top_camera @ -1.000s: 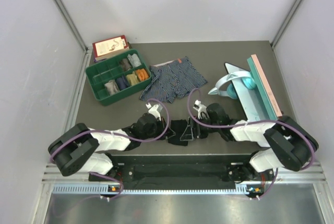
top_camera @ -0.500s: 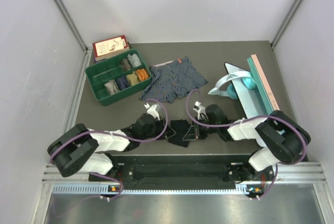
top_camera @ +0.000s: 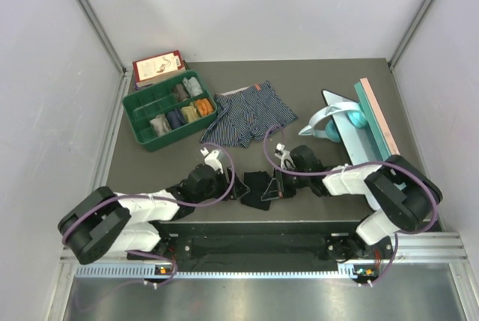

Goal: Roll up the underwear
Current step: Roll the underwear to the center of the board.

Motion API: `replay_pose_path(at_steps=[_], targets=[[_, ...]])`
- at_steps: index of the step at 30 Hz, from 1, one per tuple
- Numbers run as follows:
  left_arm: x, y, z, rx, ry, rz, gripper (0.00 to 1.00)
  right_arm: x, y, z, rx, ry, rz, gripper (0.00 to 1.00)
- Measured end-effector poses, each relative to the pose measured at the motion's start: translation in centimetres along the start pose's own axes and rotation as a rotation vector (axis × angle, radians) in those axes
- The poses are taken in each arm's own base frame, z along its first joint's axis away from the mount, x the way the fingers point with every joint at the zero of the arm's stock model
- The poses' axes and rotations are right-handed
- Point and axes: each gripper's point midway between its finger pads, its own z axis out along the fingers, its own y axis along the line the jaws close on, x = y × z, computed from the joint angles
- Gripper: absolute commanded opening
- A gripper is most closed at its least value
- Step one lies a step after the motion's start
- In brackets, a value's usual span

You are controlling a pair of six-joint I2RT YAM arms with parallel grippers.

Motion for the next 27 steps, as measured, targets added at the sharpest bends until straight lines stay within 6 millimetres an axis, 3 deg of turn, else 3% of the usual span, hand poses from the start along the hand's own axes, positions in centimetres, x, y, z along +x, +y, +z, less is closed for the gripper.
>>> replay_pose_path(at_steps=[7, 10, 12, 14, 17, 20, 23, 27], targets=[[0.0, -0.6, 1.1, 0.069, -0.021, 0.017, 0.53, 0.0, 0.2, 0.3, -0.009, 0.02, 0.006, 0.0], [0.3, -0.7, 1.6, 0.105, -0.025, 0.015, 0.24, 0.1, 0.3, 0.3, -0.02, 0.026, 0.005, 0.01], [0.7, -0.8, 1.9, 0.13, -0.013, 0.005, 0.0, 0.1, 0.4, 0.3, -0.024, 0.031, 0.003, 0.1], [0.7, -1.0, 2.2, 0.151, -0.013, -0.003, 0.0, 0.0, 0.4, 0.2, -0.019, 0.041, -0.003, 0.21], [0.7, -1.3, 2.4, 0.168, -0.002, -0.011, 0.0, -0.1, 0.5, -0.2, 0.007, 0.058, -0.018, 0.48], [0.7, -1.5, 2.6, 0.168, 0.018, -0.017, 0.0, -0.7, 0.6, -1.4, 0.059, 0.04, -0.067, 0.59], [0.6, -1.4, 2.7, 0.133, 0.057, -0.03, 0.0, -1.8, 1.5, -3.5, 0.126, -0.023, -0.176, 0.62], [0.3, -1.3, 2.9, 0.075, 0.136, -0.05, 0.0, -3.2, 5.1, -5.3, 0.168, -0.155, -0.432, 0.63]])
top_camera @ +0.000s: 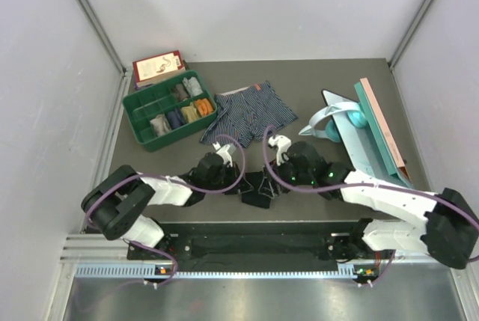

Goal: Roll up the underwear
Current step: Roll the underwear to the center of the board.

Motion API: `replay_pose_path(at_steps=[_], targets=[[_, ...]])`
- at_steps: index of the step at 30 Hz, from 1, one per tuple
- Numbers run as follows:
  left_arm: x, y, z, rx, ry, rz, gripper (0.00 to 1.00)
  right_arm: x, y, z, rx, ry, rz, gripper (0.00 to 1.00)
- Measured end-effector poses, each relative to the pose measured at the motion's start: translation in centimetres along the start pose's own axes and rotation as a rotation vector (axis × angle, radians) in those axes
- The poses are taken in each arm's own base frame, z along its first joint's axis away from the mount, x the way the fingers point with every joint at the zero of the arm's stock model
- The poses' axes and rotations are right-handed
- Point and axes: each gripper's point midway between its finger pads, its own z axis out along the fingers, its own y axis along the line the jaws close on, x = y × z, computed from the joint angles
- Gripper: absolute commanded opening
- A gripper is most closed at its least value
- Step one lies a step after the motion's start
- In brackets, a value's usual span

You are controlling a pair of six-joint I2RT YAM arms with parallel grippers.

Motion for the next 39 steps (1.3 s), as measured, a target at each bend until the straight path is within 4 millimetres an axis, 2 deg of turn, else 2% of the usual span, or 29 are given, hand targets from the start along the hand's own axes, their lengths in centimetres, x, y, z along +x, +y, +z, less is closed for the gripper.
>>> replay_pose_path(at_steps=[4, 6, 13, 18, 25, 28, 29, 30, 31, 34, 35, 36, 39], targets=[[-0.1, 0.5, -0.4, -0.025, 0.066, -0.036, 0.0, 0.0, 3.7, -0.3, -0.002, -0.094, -0.254, 0.63], [0.1, 0.7, -0.7, -0.029, 0.105, -0.058, 0.0, 0.7, 4.6, 0.1, -0.001, -0.124, -0.347, 0.63], [0.3, 1.1, -1.1, -0.033, 0.171, -0.082, 0.0, 4.2, 4.4, 2.3, 0.084, -0.103, -0.582, 0.62], [0.4, 1.1, -1.1, -0.028, 0.198, -0.084, 0.0, 5.2, 4.8, 3.5, 0.11, -0.098, -0.674, 0.62], [0.4, 1.1, -1.1, -0.023, 0.21, -0.085, 0.0, 6.4, 3.2, 5.4, 0.179, -0.059, -0.71, 0.59], [0.4, 1.1, -1.2, -0.019, 0.213, -0.081, 0.0, 6.4, 2.9, 6.0, 0.207, -0.072, -0.712, 0.45], [0.4, 1.1, -1.2, -0.017, 0.215, -0.079, 0.0, 6.2, 2.9, 6.1, 0.216, -0.082, -0.71, 0.35], [0.4, 1.2, -1.2, -0.015, 0.218, -0.078, 0.0, 6.0, 2.8, 6.1, 0.226, -0.091, -0.708, 0.29], [0.5, 1.2, -1.2, -0.012, 0.22, -0.075, 0.0, 5.8, 2.6, 6.2, 0.239, -0.099, -0.704, 0.18], [0.5, 1.1, -1.2, 0.0, 0.224, -0.073, 0.01, 5.4, 2.5, 6.4, 0.245, -0.113, -0.68, 0.0], [0.5, 1.1, -1.2, 0.003, 0.225, -0.071, 0.07, 5.4, 2.4, 6.5, 0.242, -0.114, -0.673, 0.0], [0.5, 1.0, -1.2, 0.009, 0.224, -0.07, 0.26, 5.4, 2.5, 6.5, 0.229, -0.109, -0.664, 0.0], [0.5, 1.1, -1.4, 0.014, 0.22, -0.068, 0.46, 5.5, 2.7, 6.5, 0.195, -0.092, -0.644, 0.0]])
